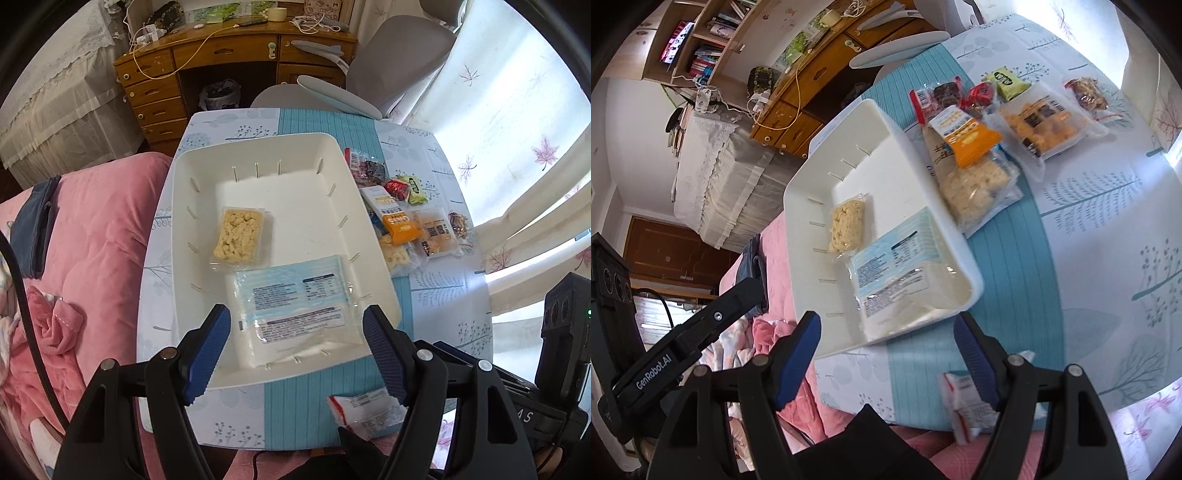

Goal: Organize snacks
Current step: 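Grasp the white-and-red printed bag on the table with the left tool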

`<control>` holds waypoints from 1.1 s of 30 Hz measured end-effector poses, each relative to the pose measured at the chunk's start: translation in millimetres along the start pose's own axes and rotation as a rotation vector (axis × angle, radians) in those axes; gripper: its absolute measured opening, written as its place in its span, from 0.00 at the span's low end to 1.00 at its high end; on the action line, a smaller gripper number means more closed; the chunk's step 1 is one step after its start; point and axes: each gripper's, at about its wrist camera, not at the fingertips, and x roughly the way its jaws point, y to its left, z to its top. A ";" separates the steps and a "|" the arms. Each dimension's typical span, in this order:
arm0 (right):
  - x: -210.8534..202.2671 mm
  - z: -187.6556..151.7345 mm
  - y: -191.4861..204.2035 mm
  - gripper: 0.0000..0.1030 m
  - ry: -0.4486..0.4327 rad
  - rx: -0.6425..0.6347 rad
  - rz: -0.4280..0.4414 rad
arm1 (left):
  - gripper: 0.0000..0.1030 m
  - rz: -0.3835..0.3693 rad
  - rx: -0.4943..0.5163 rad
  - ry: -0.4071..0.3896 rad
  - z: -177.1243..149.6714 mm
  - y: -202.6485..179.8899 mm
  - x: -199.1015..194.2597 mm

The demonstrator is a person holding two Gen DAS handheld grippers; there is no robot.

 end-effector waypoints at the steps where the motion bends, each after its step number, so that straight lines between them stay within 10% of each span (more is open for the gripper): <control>1: -3.0 1.3 -3.7 0.73 0.005 -0.005 0.001 | 0.71 0.003 -0.011 0.000 -3.1 -5.4 -1.5; 33: -80.7 49.4 -81.5 0.73 -0.085 -0.421 -0.195 | 0.86 0.042 -0.364 0.117 -122.4 -88.7 24.3</control>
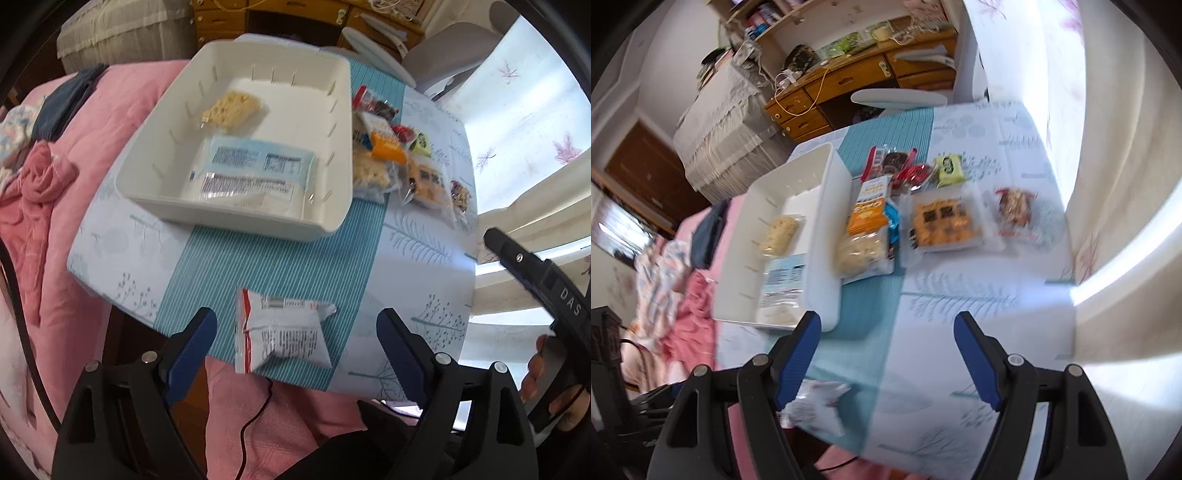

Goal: Organize snacks
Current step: 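Grasp the white-and-red printed bag on the table with the left tool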

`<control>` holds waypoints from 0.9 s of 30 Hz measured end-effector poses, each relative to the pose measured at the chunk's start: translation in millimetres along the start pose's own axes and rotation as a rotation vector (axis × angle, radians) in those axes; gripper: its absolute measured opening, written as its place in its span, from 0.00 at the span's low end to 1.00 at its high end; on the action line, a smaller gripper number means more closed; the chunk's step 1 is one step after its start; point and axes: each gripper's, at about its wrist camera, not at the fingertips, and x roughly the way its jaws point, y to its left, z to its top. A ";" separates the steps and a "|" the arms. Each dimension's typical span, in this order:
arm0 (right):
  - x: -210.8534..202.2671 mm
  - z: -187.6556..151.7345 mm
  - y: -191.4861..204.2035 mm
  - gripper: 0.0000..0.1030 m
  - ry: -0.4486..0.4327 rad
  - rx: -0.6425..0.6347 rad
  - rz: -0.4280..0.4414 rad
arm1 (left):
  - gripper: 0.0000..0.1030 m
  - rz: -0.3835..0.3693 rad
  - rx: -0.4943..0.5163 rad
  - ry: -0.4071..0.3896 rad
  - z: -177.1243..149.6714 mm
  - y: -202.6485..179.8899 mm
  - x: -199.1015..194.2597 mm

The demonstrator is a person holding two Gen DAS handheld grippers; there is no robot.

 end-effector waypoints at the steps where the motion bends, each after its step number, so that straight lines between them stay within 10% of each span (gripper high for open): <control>1: 1.5 0.6 0.1 0.73 -0.005 -0.016 -0.015 | 0.86 0.005 -0.008 0.016 -2.8 1.7 4.9; 10: 27.7 16.3 3.3 0.73 -0.086 -0.271 -0.200 | 0.88 -0.005 -0.134 0.217 -20.0 21.3 59.3; 27: 122.7 43.5 6.9 0.74 0.076 -0.653 -0.380 | 0.88 -0.062 -0.325 0.377 -28.6 27.2 124.9</control>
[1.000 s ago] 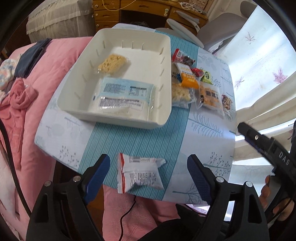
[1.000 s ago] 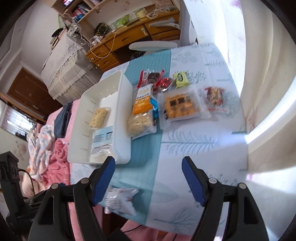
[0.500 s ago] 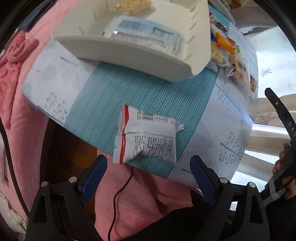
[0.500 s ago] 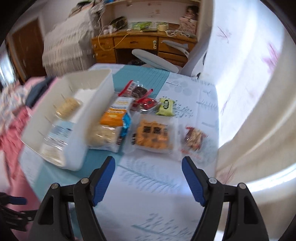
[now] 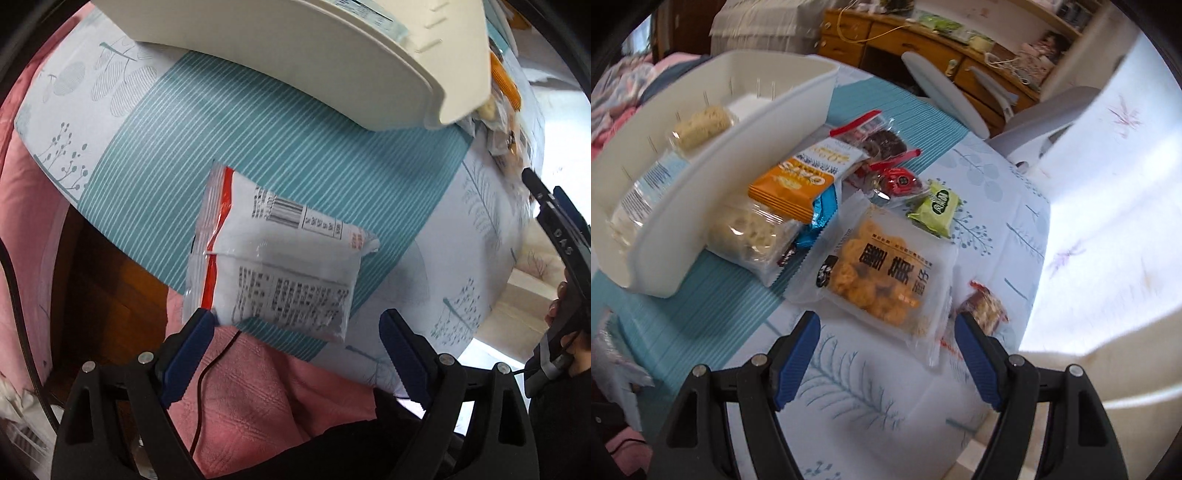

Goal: Organize snacks
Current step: 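Grasp the white-and-red printed bag on the table with the left tool, then lift the printed bag with the left tool while the right tool grasps the orange cookie bag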

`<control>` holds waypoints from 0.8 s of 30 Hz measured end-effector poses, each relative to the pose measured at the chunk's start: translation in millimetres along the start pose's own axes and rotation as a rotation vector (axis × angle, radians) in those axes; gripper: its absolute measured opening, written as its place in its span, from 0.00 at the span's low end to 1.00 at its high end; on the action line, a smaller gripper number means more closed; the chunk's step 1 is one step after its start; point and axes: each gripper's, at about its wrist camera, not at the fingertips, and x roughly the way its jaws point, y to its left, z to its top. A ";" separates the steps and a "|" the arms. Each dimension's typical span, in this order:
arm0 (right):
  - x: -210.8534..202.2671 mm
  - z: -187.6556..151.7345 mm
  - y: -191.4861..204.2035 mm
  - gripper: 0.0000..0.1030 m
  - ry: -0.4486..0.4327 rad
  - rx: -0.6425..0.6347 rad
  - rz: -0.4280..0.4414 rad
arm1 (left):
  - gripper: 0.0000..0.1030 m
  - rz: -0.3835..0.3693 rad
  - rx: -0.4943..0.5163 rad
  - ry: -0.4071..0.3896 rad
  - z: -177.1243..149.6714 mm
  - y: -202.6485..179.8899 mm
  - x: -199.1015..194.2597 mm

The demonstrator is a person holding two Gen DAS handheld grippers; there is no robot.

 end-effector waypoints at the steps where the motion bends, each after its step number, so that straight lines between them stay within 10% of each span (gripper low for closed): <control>1: 5.1 2.0 0.5 0.74 0.008 -0.009 -0.004 | 0.87 -0.009 -0.010 -0.003 1.3 0.7 0.6; 16: 52.7 9.6 5.4 0.73 0.037 -0.041 -0.064 | 0.68 -0.033 -0.112 0.056 15.2 8.2 17.5; 24: 55.7 11.6 8.1 0.52 0.046 -0.036 -0.089 | 0.63 -0.030 -0.098 0.067 26.0 9.1 14.3</control>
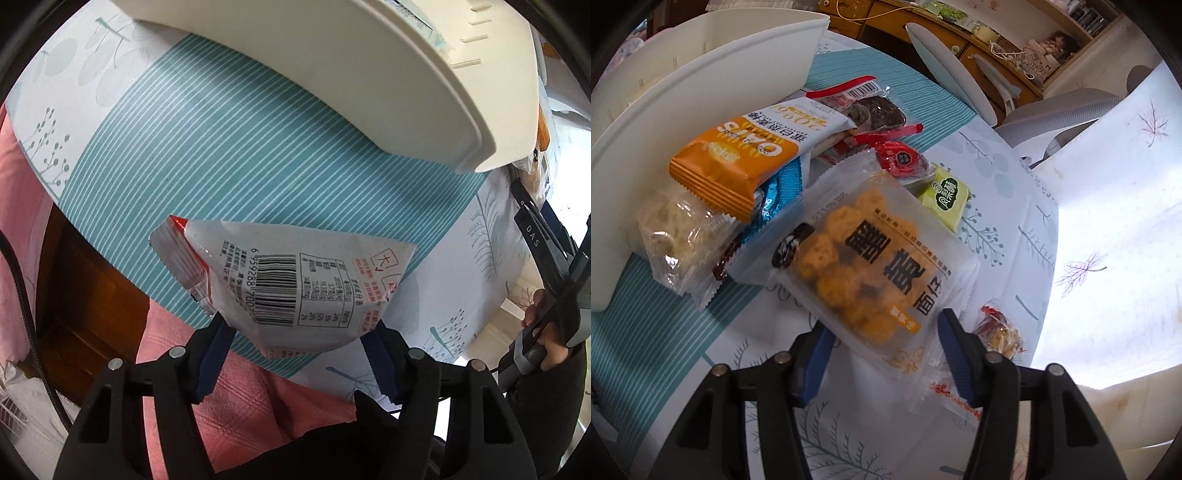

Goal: Organize snacks
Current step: 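Lift the printed bag with the left tool while the right tool grasps the orange cookie bag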

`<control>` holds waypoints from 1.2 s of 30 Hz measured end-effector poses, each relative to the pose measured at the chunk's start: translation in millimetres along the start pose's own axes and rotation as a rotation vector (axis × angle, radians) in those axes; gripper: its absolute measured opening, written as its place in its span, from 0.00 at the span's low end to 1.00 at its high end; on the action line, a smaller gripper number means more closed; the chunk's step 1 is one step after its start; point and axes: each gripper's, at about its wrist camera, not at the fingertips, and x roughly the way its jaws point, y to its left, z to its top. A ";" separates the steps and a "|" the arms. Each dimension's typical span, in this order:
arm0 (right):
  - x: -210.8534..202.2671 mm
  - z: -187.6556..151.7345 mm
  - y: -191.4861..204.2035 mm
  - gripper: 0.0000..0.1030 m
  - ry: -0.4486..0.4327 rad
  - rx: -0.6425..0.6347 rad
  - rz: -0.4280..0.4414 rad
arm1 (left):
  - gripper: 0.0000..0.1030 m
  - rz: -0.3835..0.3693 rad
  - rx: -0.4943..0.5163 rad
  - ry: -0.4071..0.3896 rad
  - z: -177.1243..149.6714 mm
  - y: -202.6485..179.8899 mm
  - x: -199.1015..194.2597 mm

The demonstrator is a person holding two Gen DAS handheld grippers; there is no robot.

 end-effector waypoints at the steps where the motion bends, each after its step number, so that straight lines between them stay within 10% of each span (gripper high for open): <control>1: -0.6 -0.1 0.7 0.50 0.005 0.000 -0.006 | 0.62 0.003 0.007 0.002 0.9 -3.8 0.5; 11: -9.5 0.2 -5.8 0.27 0.078 0.077 0.011 | 0.53 0.002 0.057 0.029 8.4 -12.9 -7.3; 36: -62.4 -38.6 -47.5 0.15 0.130 0.488 0.328 | 0.50 0.069 0.348 0.003 -24.4 -70.5 -55.1</control>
